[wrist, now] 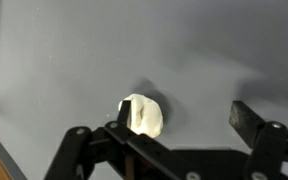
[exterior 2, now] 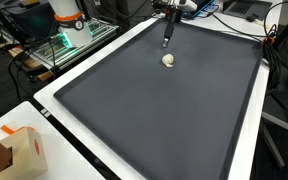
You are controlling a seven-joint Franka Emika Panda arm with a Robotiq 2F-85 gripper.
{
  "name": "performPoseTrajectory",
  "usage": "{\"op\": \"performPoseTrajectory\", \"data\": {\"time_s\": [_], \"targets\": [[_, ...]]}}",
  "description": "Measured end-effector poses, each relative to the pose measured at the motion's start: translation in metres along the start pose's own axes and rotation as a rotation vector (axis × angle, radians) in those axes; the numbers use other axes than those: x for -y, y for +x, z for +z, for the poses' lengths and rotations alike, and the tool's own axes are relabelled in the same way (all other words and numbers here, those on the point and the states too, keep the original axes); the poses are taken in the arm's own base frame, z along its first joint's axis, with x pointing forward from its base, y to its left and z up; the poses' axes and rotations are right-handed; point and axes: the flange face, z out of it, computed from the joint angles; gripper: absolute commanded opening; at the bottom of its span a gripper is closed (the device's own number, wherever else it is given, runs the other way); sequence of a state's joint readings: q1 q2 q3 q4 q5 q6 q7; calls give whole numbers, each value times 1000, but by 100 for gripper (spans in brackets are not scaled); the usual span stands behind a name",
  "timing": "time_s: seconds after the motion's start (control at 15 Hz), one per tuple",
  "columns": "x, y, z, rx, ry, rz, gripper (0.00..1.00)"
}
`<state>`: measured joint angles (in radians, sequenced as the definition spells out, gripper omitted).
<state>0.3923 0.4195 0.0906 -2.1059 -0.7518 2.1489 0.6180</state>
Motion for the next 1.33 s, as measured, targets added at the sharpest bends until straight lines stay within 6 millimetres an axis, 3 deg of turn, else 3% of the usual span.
{"op": "performPoseTrajectory", "data": {"time_s": [0.8, 1.33], "targets": [[-22, 11, 0, 0, 21, 228, 100], [-51, 22, -1, 13, 69, 311, 100]]}}
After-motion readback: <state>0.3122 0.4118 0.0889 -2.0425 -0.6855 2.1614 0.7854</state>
